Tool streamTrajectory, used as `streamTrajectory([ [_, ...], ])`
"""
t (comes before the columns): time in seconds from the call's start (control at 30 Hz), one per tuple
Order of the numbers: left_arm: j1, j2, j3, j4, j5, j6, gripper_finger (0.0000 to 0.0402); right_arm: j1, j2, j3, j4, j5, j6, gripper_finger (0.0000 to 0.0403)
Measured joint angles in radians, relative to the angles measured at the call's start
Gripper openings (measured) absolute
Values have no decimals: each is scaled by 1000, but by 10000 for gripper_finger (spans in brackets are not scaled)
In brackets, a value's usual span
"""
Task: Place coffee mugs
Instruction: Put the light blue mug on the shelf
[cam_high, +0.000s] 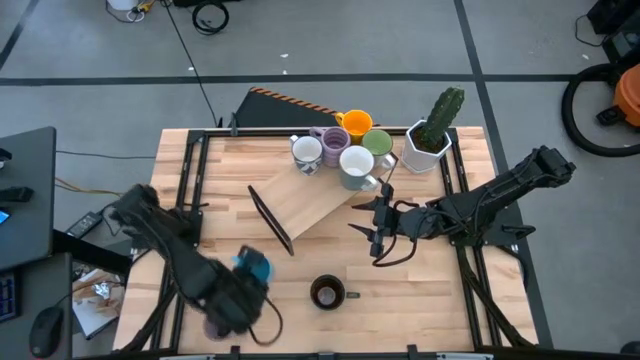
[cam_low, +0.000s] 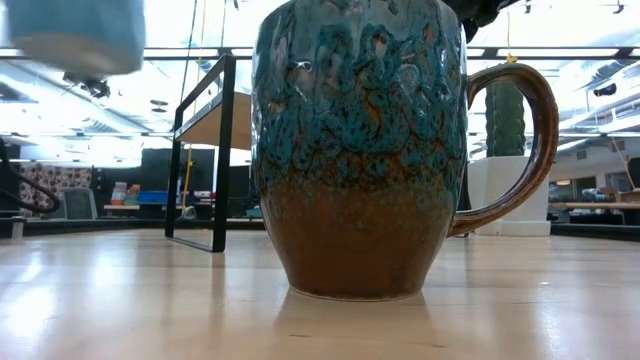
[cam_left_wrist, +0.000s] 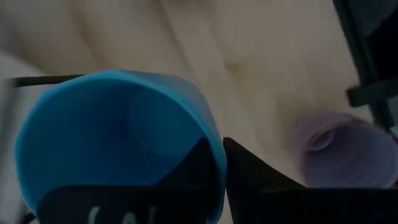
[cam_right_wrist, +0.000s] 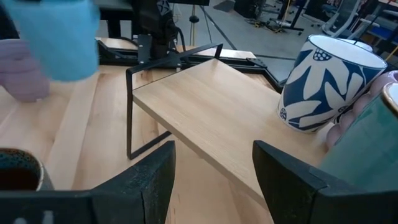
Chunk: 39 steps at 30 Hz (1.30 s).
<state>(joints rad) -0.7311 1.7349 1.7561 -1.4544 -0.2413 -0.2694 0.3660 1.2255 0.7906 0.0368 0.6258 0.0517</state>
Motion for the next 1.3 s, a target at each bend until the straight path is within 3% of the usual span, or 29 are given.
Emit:
streamTrajectory([
  [0.33,130,-221,0,-46,-152,412,31,-8,0,0,10,0,-24,220],
  [0.5,248,-297,0,-45,-238,640,33,-10,0,0,14,3,-39,220],
  [0.6,357,-316,1,-46,-196,780,32,-10,0,0,16,8,-41,220],
  [0.73,532,-316,1,-39,-62,931,32,-10,0,0,18,9,-18,220],
  [0.93,735,-284,-27,-11,123,1040,31,7,0,0,15,9,5,220],
  [1.03,797,-284,-97,-12,178,1094,31,16,0,0,14,9,5,220],
  [1.3,879,-282,-197,38,191,1245,30,19,0,0,30,44,4,220],
])
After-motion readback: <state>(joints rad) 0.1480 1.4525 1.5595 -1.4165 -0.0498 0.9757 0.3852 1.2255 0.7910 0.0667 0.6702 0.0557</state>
